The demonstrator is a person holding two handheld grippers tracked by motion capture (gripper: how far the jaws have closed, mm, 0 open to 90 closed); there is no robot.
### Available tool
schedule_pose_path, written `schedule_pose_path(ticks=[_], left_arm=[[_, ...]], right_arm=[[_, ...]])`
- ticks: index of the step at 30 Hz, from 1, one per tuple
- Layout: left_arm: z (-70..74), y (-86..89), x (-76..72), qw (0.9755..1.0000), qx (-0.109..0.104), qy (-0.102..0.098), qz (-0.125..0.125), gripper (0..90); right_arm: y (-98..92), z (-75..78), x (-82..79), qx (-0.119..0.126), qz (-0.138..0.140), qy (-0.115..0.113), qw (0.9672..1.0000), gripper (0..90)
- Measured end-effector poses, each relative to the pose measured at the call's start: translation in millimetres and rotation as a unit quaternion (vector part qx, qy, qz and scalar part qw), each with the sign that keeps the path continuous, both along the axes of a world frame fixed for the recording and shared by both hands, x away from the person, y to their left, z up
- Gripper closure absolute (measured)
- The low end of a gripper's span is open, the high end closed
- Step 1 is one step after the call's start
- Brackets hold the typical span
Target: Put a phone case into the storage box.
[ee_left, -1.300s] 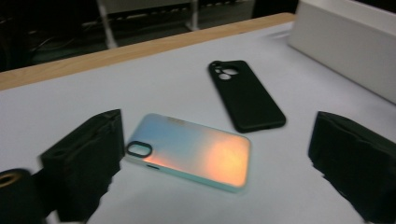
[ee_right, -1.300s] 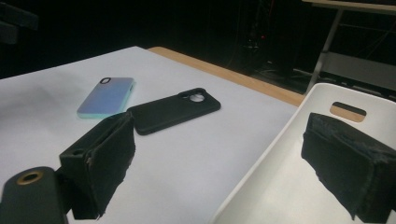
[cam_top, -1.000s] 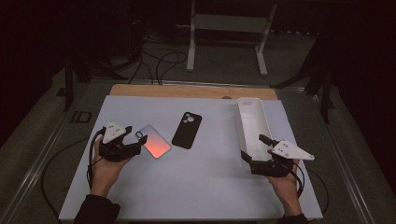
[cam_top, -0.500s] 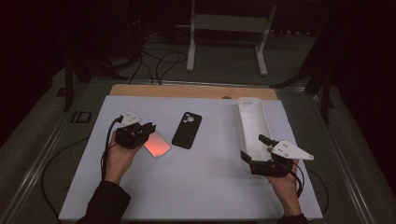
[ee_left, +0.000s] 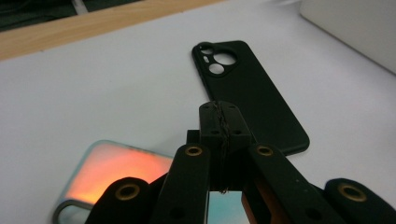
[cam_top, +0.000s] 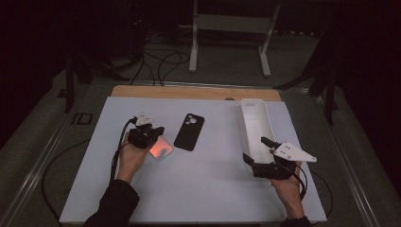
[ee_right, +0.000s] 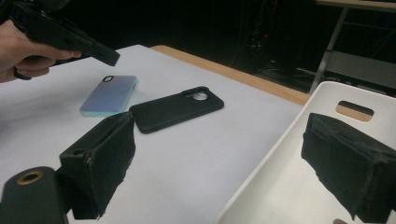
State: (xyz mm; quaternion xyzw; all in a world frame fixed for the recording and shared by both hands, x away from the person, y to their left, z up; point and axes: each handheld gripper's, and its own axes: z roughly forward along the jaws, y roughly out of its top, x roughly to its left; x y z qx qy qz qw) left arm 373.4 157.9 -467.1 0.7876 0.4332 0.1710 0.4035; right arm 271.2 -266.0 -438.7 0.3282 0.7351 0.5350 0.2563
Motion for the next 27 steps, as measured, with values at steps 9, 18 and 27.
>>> schedule_pose_path(ticks=[9, 18, 27], left_arm=[[-17.6, -8.9, 10.7, 0.9997, 0.011, 0.022, -0.001, 90.0], [-33.7, -17.1, 17.7, 0.9986, 0.024, 0.047, 0.000, 90.0], [-42.5, -22.1, 21.4, 0.9973, 0.028, 0.067, 0.002, 90.0]], right_arm=[[-0.7, -0.8, 0.4, 0.002, 0.000, 0.001, 1.0000, 9.4], [0.6, -1.8, 0.8, 0.000, 0.001, 0.003, 1.0000, 9.4], [0.3, -1.8, 0.7, 0.000, 0.001, 0.003, 1.0000, 9.5]])
